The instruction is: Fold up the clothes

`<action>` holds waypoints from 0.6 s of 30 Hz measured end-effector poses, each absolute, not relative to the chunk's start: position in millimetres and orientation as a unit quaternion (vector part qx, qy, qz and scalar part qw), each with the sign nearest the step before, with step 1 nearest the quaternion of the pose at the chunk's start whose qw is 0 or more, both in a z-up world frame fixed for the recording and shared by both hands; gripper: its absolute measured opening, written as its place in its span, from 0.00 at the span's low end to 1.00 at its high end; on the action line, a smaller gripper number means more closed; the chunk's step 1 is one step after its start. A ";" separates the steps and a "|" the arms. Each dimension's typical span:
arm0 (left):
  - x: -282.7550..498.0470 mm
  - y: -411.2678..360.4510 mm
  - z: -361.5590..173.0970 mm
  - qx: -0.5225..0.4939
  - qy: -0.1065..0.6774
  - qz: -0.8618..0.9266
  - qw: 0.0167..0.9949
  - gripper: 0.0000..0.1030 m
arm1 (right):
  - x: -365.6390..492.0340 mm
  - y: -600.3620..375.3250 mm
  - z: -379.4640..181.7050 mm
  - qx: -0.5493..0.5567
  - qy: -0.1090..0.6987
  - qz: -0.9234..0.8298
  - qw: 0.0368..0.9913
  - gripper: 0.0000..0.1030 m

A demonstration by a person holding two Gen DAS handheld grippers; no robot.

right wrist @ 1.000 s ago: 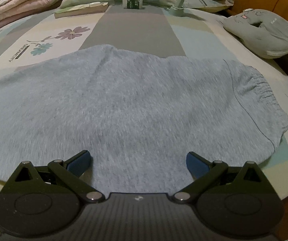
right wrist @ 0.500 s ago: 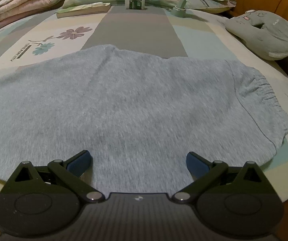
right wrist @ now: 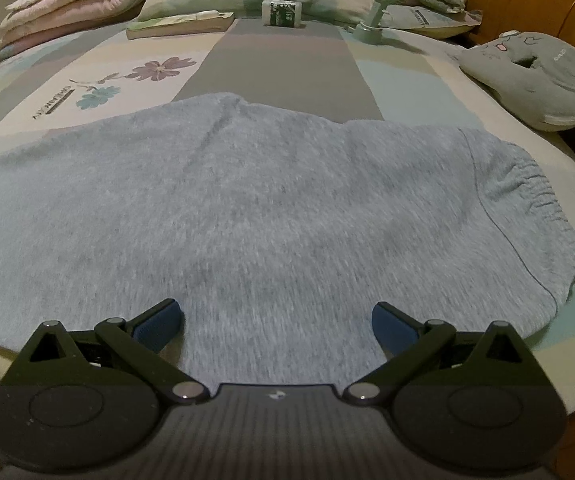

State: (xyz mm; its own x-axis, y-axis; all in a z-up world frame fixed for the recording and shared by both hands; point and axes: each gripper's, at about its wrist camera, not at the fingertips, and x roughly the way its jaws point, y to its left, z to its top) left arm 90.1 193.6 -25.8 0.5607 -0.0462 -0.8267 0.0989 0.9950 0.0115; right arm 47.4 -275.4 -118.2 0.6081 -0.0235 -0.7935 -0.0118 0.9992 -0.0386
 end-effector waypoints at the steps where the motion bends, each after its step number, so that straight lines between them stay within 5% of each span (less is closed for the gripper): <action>1: 87.0 193.0 -29.2 0.033 0.462 -0.045 0.885 0.92 | 48.5 -274.7 -117.9 -0.020 0.447 -0.005 0.895 1.00; 9: 67.9 187.4 -76.5 0.083 0.447 -0.060 0.889 0.92 | 53.4 -270.7 -118.5 -0.014 0.460 -0.018 0.887 1.00; 18: 86.8 238.7 -77.5 -0.021 0.455 -0.027 0.890 0.93 | 46.3 -277.6 -117.6 -0.003 0.448 -0.001 0.894 1.00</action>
